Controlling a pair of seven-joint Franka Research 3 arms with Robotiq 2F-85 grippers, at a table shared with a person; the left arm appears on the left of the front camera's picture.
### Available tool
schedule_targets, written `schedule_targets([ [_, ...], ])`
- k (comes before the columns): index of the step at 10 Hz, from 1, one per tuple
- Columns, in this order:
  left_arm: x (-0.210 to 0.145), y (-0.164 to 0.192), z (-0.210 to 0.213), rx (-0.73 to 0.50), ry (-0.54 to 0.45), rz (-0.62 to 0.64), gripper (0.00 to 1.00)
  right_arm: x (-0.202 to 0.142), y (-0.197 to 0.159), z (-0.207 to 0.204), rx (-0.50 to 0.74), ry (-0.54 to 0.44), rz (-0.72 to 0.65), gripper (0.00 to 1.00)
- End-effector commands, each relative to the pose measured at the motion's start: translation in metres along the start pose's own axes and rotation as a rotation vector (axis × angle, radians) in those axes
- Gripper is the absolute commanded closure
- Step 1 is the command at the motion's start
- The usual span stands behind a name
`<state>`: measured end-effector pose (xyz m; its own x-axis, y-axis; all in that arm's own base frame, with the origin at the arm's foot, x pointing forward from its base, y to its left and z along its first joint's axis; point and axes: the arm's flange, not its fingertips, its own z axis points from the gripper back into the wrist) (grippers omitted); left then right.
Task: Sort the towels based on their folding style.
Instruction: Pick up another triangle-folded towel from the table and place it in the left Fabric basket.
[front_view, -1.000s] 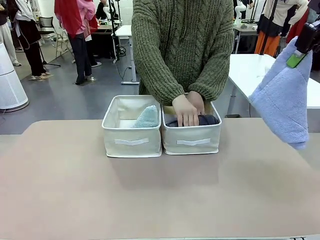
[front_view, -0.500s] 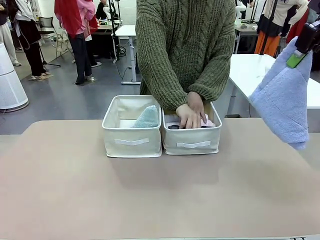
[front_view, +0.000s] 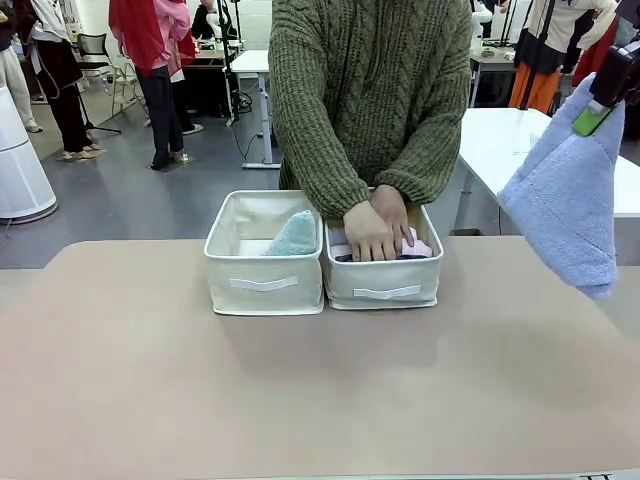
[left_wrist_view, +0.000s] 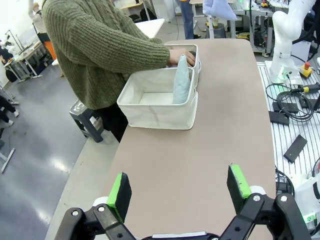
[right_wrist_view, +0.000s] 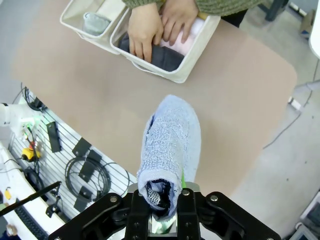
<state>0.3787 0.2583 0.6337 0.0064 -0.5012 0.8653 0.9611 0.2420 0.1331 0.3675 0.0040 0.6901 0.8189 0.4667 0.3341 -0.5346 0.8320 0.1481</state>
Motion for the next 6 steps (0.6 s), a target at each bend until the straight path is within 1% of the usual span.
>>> schedule_targets([
  [1,0.001,-0.0012,0.0011,0.005,-0.008,-0.004,0.0,-0.0019,-0.0003,0.001,0.001,0.004,0.019,0.82],
  [6,0.001,-0.0012,0.0011,0.005,-0.008,-0.004,0.0,-0.0019,-0.0003,0.001,0.001,0.004,0.019,0.82],
])
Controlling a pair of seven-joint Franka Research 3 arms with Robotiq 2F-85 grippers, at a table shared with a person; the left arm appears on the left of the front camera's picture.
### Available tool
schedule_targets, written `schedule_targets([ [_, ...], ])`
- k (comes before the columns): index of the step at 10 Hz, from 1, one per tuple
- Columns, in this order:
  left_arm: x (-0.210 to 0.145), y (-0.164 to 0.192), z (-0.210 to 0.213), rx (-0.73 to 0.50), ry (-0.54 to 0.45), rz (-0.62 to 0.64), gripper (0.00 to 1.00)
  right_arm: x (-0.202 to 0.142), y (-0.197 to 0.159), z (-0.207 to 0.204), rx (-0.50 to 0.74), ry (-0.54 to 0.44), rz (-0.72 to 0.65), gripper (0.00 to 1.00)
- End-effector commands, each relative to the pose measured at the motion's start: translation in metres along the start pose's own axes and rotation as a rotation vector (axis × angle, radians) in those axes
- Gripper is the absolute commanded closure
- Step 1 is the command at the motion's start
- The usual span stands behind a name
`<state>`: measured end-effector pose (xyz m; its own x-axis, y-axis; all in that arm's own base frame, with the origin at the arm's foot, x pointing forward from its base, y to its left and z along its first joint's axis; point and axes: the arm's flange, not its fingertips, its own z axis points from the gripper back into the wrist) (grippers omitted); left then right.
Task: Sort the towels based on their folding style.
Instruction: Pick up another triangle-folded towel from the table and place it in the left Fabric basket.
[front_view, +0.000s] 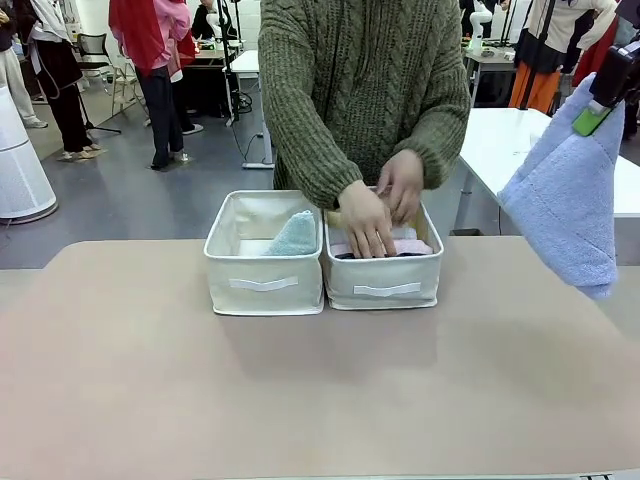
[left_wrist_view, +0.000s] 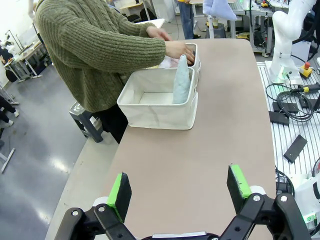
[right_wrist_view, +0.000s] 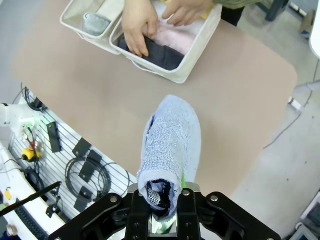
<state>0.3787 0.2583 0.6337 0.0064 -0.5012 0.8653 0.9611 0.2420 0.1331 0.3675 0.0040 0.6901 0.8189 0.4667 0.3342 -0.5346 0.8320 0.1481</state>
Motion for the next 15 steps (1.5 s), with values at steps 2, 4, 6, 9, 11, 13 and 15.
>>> schedule_targets([
  [2,0.001,-0.001,0.001,0.005,-0.008,-0.004,0.0,-0.002,0.0,0.001,0.001,0.004,0.018,0.82],
  [4,0.001,-0.001,0.001,0.005,-0.008,-0.004,0.0,-0.002,0.0,0.001,0.001,0.004,0.018,0.82],
  [6,0.001,-0.001,0.001,0.005,-0.008,-0.004,0.0,0.0,0.0,0.0,0.0,0.0,0.0,0.82],
  [9,0.001,-0.001,0.001,0.005,-0.008,-0.004,0.0,0.134,0.059,0.011,-0.109,0.036,0.319,0.82],
  [11,0.001,-0.001,0.001,0.005,-0.008,-0.004,0.0,0.236,0.116,0.001,-0.2,0.019,0.526,0.82],
  [13,0.001,-0.001,0.001,0.005,-0.008,-0.004,0.0,0.294,0.179,-0.052,-0.214,0.097,0.74,0.82],
  [15,0.001,-0.001,0.001,0.005,-0.008,-0.004,0.0,0.308,0.202,-0.09,-0.173,0.076,0.82,0.82],
])
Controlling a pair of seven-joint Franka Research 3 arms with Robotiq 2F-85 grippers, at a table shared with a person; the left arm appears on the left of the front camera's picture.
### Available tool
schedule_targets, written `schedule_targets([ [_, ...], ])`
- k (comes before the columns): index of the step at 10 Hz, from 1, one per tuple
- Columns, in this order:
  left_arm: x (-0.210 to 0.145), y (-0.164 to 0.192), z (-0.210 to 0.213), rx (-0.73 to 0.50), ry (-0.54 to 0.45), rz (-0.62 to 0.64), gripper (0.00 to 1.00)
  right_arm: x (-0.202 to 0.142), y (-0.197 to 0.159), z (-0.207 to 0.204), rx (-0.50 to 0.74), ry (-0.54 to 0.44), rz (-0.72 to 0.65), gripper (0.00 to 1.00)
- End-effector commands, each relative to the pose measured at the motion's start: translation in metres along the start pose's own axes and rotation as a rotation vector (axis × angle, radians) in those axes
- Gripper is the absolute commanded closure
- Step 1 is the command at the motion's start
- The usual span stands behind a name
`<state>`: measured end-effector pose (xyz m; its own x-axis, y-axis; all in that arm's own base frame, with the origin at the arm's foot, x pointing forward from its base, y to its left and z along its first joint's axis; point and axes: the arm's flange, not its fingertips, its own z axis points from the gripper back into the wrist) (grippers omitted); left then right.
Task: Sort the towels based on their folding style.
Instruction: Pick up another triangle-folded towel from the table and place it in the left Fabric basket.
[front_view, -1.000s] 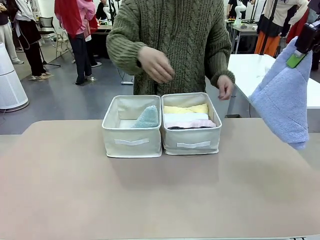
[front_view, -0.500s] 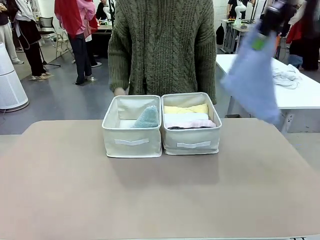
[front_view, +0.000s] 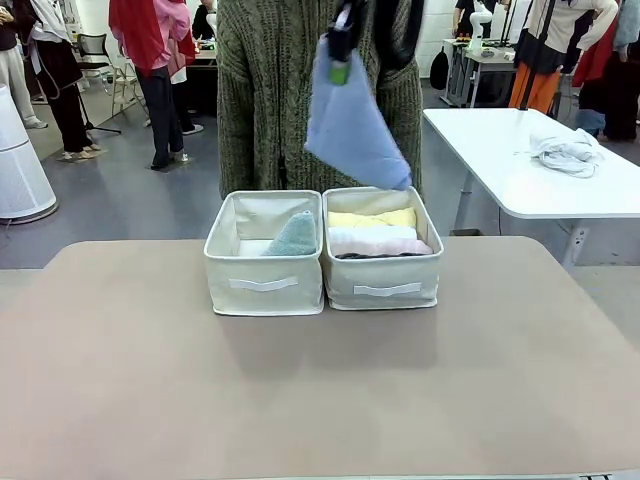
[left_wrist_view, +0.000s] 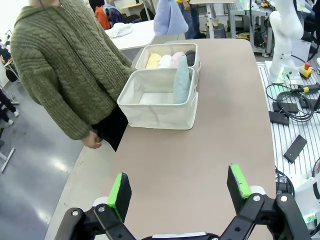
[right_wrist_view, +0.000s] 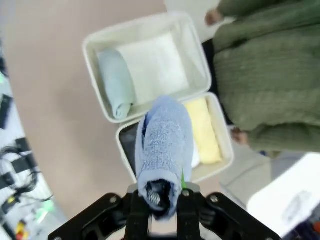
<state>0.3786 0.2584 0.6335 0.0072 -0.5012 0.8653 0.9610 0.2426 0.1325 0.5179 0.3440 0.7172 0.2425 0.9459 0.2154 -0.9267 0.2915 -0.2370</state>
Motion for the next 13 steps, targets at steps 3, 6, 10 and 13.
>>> schedule_targets([
  [3,0.001,-0.001,0.001,0.005,-0.008,-0.005,0.0,0.01,0.0,-0.009,0.006,-0.01,0.03,0.82],
  [6,0.001,-0.001,0.001,0.005,-0.008,-0.005,0.0,0.01,0.0,-0.009,0.006,-0.01,0.03,0.82],
  [10,0.001,-0.001,0.001,0.005,-0.008,-0.005,0.0,0.021,0.006,-0.021,-0.019,-0.08,0.177,0.82],
  [13,0.001,-0.001,0.001,0.005,-0.008,-0.005,0.0,0.051,0.005,-0.043,-0.021,-0.168,0.399,0.82],
])
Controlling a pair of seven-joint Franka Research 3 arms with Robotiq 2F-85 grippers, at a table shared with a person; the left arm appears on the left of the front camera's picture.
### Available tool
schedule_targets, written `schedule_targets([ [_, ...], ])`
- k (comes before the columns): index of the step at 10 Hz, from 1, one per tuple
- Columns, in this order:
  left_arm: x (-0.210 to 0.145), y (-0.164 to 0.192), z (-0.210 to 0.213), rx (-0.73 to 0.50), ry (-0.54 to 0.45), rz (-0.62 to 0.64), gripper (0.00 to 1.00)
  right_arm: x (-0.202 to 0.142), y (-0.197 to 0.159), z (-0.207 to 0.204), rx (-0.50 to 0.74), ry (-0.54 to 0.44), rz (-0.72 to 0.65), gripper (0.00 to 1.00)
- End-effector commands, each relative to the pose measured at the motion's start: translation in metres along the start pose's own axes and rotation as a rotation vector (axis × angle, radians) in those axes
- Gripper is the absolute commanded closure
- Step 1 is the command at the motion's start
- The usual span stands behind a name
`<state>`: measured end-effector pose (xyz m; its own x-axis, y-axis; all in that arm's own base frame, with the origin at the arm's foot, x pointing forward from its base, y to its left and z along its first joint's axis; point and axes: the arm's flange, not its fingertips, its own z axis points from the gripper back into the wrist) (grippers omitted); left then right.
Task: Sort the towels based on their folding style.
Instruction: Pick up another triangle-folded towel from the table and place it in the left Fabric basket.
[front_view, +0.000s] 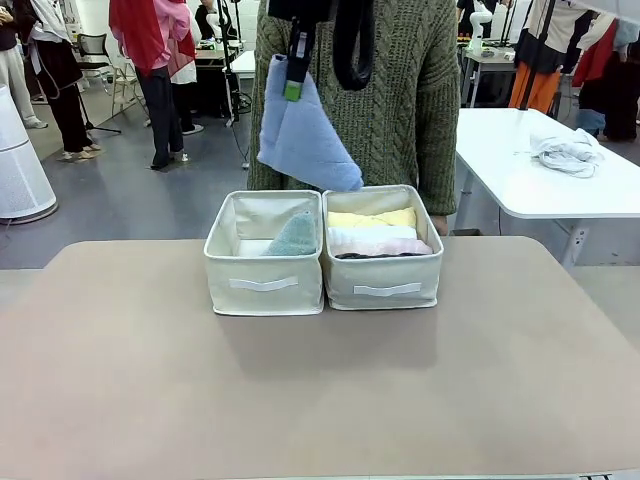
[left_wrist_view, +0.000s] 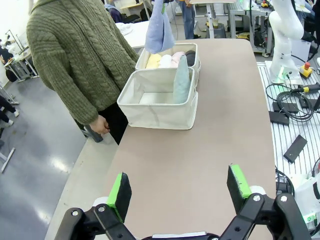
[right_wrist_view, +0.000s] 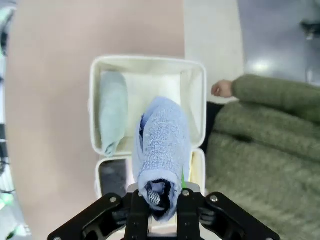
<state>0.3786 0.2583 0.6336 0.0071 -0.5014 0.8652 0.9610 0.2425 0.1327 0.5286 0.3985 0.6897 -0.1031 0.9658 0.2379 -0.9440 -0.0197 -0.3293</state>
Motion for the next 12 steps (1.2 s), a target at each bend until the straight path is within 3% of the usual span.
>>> schedule_targets([
  [1,0.001,-0.001,0.001,0.005,-0.008,-0.005,0.0,0.007,-0.011,-0.018,0.022,-0.056,0.122,0.82],
  [4,0.001,-0.001,0.001,0.005,-0.008,-0.005,0.0,0.024,-0.018,-0.045,0.047,-0.149,0.29,0.82],
  [7,0.001,-0.001,0.001,0.005,-0.008,-0.005,0.0,0.032,-0.024,-0.075,0.12,-0.175,0.246,0.82],
  [12,0.001,-0.001,0.001,0.005,-0.008,-0.005,0.0,0.038,-0.038,-0.118,0.174,-0.103,0.172,0.82],
])
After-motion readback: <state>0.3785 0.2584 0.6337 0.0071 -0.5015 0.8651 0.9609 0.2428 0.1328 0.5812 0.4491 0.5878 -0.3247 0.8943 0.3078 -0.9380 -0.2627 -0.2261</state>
